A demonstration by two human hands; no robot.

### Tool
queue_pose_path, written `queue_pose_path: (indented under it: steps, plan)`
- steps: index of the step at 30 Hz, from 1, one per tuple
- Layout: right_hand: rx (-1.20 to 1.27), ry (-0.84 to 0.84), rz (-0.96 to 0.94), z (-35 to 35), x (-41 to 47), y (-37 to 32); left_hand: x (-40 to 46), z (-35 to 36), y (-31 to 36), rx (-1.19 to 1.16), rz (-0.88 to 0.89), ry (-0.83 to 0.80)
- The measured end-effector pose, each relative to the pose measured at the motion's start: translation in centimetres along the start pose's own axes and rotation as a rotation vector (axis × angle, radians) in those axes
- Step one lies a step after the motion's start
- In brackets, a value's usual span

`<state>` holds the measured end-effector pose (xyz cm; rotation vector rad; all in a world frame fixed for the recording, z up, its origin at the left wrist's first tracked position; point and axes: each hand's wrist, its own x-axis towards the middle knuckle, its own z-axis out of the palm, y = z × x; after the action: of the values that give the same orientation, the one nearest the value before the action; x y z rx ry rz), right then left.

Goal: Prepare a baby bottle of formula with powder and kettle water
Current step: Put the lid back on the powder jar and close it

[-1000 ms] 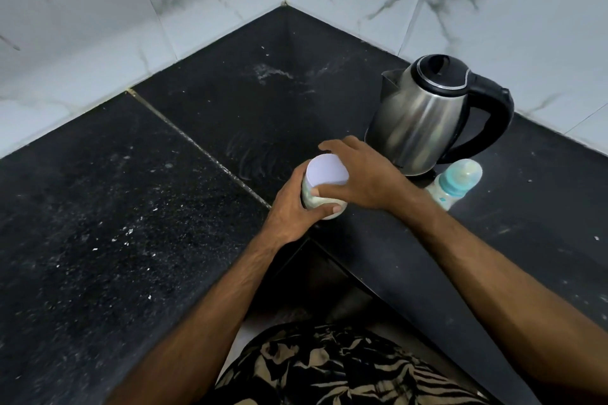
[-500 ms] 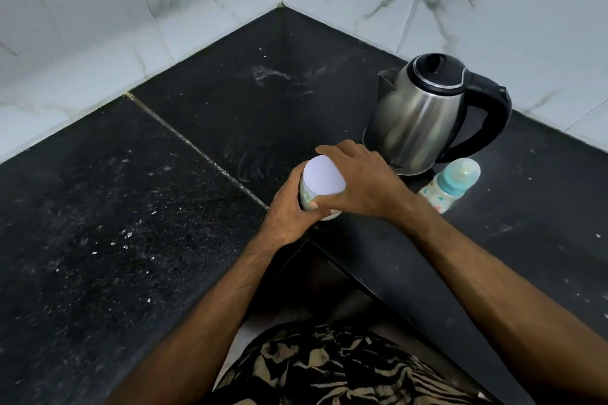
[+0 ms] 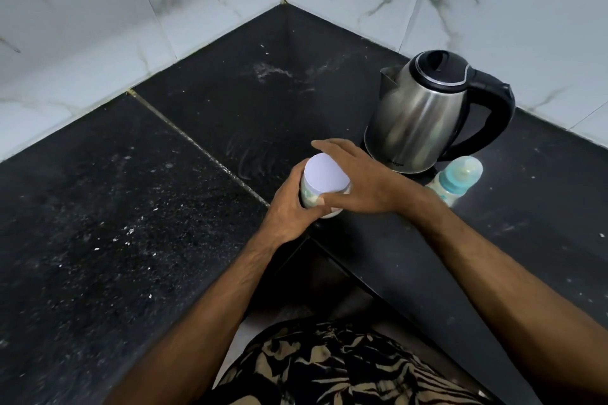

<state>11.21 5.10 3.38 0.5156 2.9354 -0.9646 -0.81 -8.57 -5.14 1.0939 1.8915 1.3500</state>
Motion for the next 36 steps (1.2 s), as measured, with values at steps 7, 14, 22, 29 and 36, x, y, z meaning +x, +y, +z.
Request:
queue_pose_path:
  steps: [7, 14, 22, 29, 36]
  plan:
    - [-0.171, 0.212, 0.111, 0.9, -0.5, -0.5, 0.0, 0.0, 0.1, -0.018, -0.025, 0.000]
    - [0.057, -0.004, -0.016, 0.0, -0.7, 0.8, 0.0, -0.1, 0.0, -0.001, -0.008, 0.001]
    - [-0.026, 0.189, 0.050, 2.0, -0.7, 0.9, 0.0, 0.1, -0.1, 0.026, 0.018, -0.001]
    - [0.183, 0.044, -0.032, 1.7, 0.0, 2.3, -0.2, 0.0, 0.3, -0.003, 0.013, 0.011]
    - [0.285, 0.257, 0.016, 5.0, -0.5, 2.0, -0.3, 0.4, 0.2, 0.026, 0.042, 0.063]
